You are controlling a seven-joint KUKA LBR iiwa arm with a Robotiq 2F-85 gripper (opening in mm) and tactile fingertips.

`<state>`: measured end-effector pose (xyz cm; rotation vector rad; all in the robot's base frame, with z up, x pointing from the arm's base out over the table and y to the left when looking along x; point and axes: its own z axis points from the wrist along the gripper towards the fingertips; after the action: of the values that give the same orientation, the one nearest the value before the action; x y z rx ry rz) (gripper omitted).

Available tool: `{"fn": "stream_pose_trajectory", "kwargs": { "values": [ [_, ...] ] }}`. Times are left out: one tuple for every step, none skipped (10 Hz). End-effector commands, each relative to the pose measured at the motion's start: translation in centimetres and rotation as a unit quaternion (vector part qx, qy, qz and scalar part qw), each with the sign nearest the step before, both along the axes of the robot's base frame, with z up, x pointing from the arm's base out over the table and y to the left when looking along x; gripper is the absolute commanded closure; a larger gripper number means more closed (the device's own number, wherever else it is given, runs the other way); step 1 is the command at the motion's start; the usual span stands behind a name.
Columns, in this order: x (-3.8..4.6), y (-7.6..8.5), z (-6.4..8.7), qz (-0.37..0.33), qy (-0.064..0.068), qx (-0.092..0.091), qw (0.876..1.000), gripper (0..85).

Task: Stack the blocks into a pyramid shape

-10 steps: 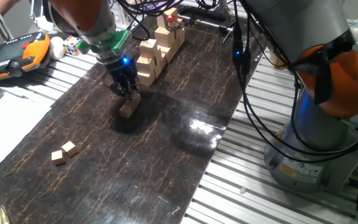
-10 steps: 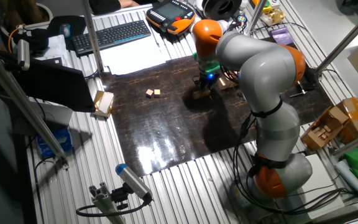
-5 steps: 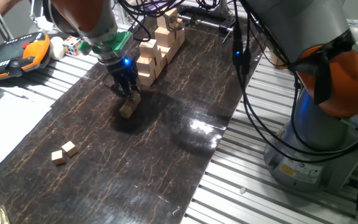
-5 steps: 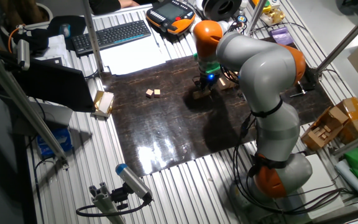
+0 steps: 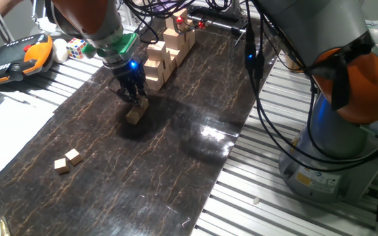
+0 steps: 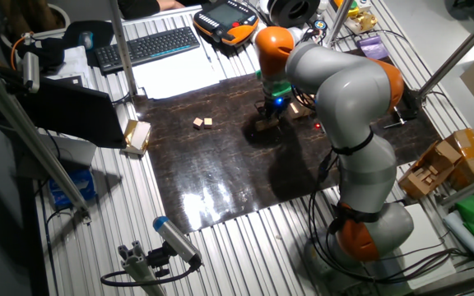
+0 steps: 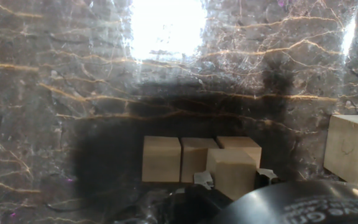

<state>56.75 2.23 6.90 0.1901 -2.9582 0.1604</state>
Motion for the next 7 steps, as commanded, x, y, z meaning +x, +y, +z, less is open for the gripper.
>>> {"fn": "stream_pose_trajectory", "kwargs": {
  "values": [
    [0.00,0.00,-0.01,0.000,0.001,0.000,1.000,46.3],
    [0.00,-0.01,0.00,-0.001,0.000,0.000,1.000,46.0],
    [-0.01,-0.05,0.03,-0.003,0.002,0.001,1.000,45.7],
    [-0.01,-0.05,0.03,-0.003,0.003,0.001,1.000,45.3],
    [-0.02,-0.05,0.05,-0.003,0.004,0.001,1.000,42.3],
    [-0.02,-0.04,0.05,-0.004,0.005,0.001,1.000,40.7],
    [-0.01,-0.04,0.05,-0.004,0.005,0.002,1.000,38.7]
  ]
}}
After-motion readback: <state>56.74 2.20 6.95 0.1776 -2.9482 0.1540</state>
